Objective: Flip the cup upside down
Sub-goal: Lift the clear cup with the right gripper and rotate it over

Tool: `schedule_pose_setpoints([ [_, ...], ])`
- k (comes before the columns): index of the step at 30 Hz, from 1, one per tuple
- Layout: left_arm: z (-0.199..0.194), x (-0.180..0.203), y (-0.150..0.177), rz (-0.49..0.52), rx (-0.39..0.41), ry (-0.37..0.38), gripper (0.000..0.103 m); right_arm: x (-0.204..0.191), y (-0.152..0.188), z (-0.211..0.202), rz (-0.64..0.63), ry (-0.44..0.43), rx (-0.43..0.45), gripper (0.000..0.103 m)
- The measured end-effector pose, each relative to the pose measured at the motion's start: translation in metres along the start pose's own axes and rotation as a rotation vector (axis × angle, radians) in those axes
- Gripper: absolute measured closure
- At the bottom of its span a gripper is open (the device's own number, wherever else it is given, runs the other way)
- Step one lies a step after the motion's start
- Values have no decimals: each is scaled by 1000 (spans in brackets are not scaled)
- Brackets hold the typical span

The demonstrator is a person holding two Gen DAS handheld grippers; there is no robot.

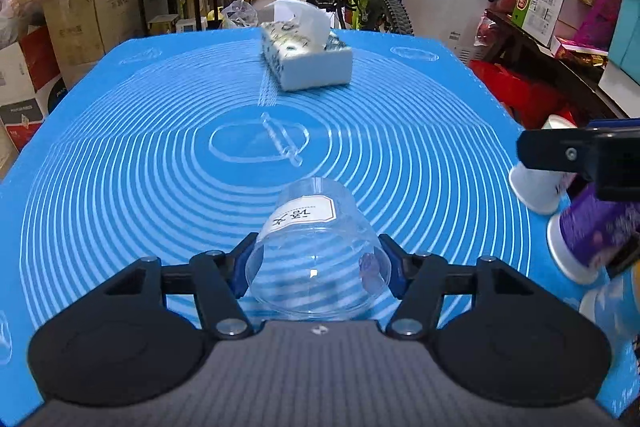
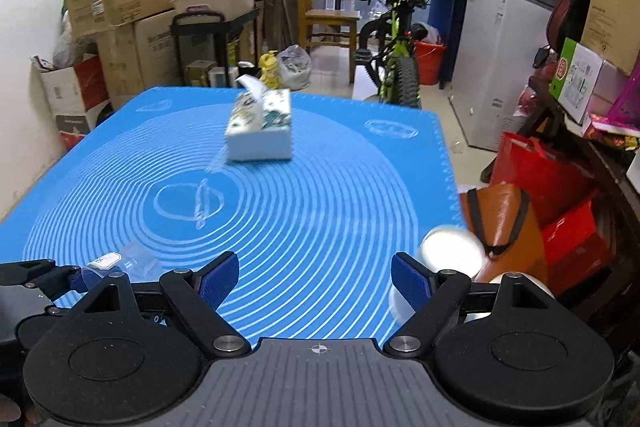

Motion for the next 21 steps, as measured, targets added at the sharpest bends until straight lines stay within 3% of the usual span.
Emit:
schedule_pose_setpoints([
  [16,-5,-15,39,-45,-28,20,37,-28,41,8,29,-10,-75,17],
  [21,-7,-18,39,-71,-21,24,19,-34,44,9,21,-16,-90,17],
])
Point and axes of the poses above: each gripper's, at about its wrist camera, not at the fingertips, and z roughly the way its jaws point, x to its right, y to its underside, the point moved 5 cm from there along z, roughly the way its jaws point, and after that the axes turned 4 degrees about x, right-handed, at the moved point
